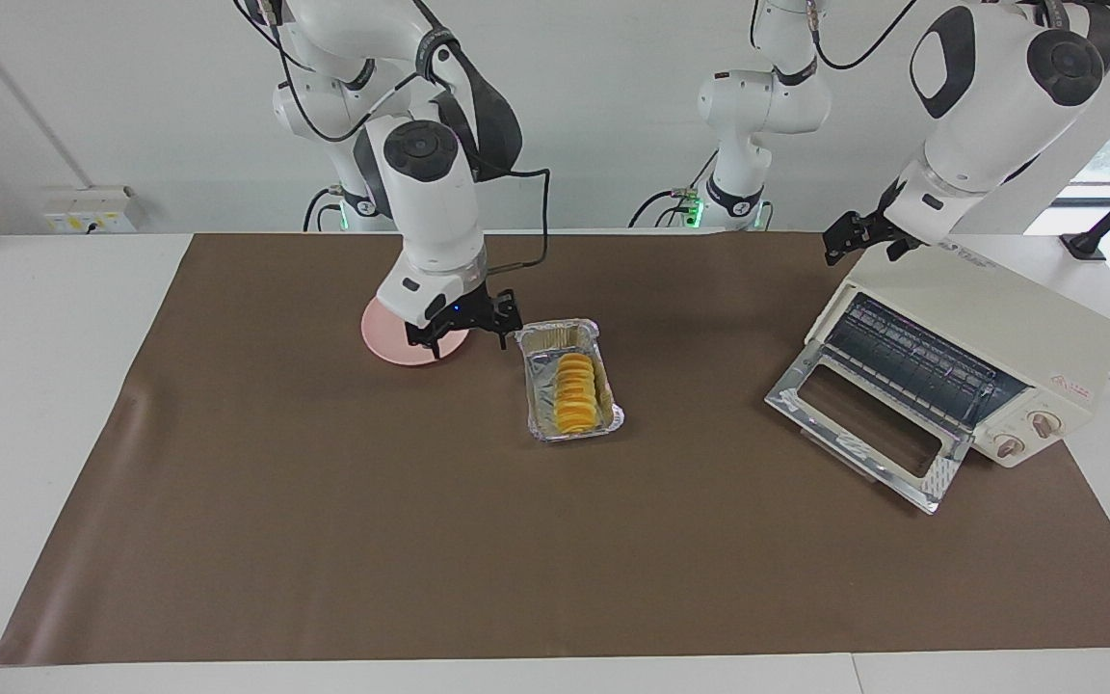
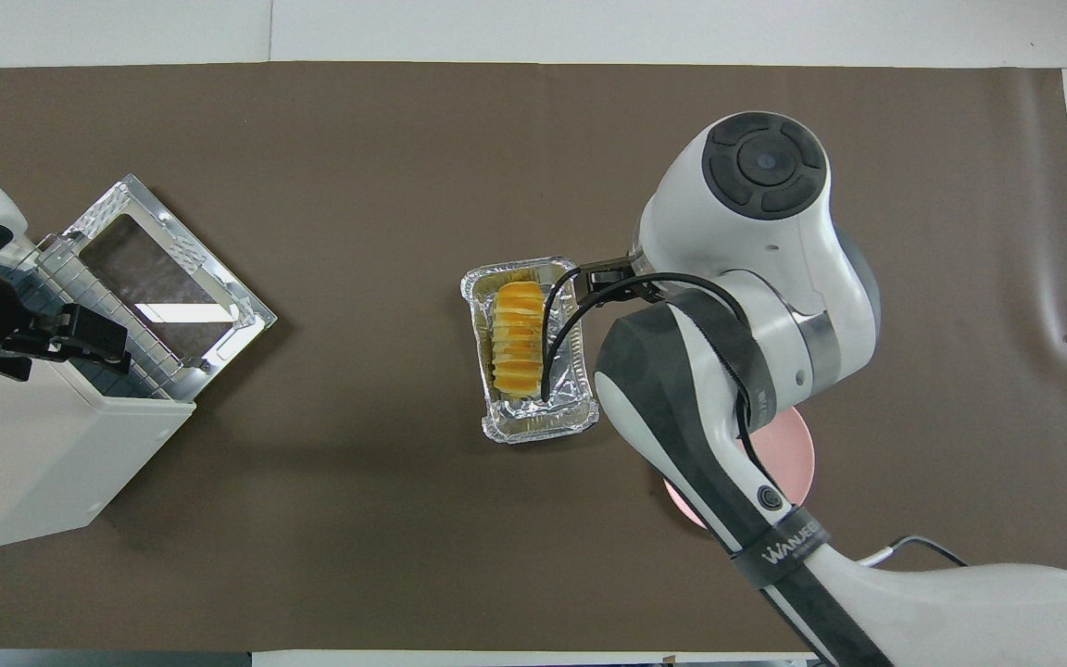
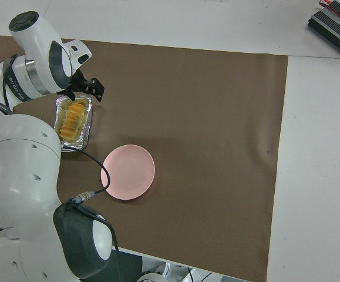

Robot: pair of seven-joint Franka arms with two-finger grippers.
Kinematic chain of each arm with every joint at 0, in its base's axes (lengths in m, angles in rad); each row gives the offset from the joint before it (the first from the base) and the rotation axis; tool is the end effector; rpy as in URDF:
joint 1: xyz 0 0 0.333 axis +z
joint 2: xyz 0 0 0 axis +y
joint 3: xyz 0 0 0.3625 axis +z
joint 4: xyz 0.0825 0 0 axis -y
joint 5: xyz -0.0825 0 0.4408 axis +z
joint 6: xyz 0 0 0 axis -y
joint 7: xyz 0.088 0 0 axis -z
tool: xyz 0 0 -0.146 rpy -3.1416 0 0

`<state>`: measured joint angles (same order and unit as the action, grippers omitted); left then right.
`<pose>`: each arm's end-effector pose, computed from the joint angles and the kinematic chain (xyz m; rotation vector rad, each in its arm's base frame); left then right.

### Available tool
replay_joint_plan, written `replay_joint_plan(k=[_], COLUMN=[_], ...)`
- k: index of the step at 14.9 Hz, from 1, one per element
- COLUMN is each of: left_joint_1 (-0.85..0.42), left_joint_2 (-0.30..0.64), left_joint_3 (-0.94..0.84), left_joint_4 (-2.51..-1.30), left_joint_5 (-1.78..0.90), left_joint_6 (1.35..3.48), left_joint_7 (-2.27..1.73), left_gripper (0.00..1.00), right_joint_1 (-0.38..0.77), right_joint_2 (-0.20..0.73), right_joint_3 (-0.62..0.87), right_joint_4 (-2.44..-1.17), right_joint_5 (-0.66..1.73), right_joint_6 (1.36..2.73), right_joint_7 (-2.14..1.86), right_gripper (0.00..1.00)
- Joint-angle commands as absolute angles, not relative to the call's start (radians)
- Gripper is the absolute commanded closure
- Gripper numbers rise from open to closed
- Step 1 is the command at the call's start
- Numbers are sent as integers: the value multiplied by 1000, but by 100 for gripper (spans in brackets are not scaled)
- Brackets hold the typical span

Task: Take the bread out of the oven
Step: 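Reach the right gripper to the foil tray edge and grasp it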

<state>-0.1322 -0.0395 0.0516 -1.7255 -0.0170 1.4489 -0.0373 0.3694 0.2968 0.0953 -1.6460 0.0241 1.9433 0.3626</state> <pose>0.5647 -0.0478 0.5672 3.1136 -0.0679 -0.3721 0.6392 0.3170 0.4272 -3.0916 -0.1379 0.0288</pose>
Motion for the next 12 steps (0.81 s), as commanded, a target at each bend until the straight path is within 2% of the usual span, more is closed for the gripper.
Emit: replay_joint_plan(k=[1, 2, 5, 10, 12], left_joint_1=[-97, -100, -91, -84, -84], left_joint_2=[-40, -32, -44, -43, -43], left_joint_3=[-6, -9, -9, -2, -2], left_joint_4=[-1698, -1660, -1703, -1706, -1704], left_joint_5=[27, 29, 28, 28, 28], left_joint_6=[1450, 1436, 1465, 1470, 1473], left_joint_7=[-11, -11, -8, -5, -15], left_gripper=[0, 0, 0, 0, 0], right_joint_1=[403, 410, 410, 408, 411], right_joint_2=[386, 400, 407, 397, 388], right_joint_3=[92, 92, 92, 92, 92], right_joint_4=[-1618, -1620, -1652, -1707, -1750], right_joint_5=[40, 40, 41, 123, 138], right_joint_6=[2005, 2031, 2031, 2042, 2087], right_joint_7=[413, 413, 423, 436, 469], right_gripper=[0, 0, 0, 0, 0])
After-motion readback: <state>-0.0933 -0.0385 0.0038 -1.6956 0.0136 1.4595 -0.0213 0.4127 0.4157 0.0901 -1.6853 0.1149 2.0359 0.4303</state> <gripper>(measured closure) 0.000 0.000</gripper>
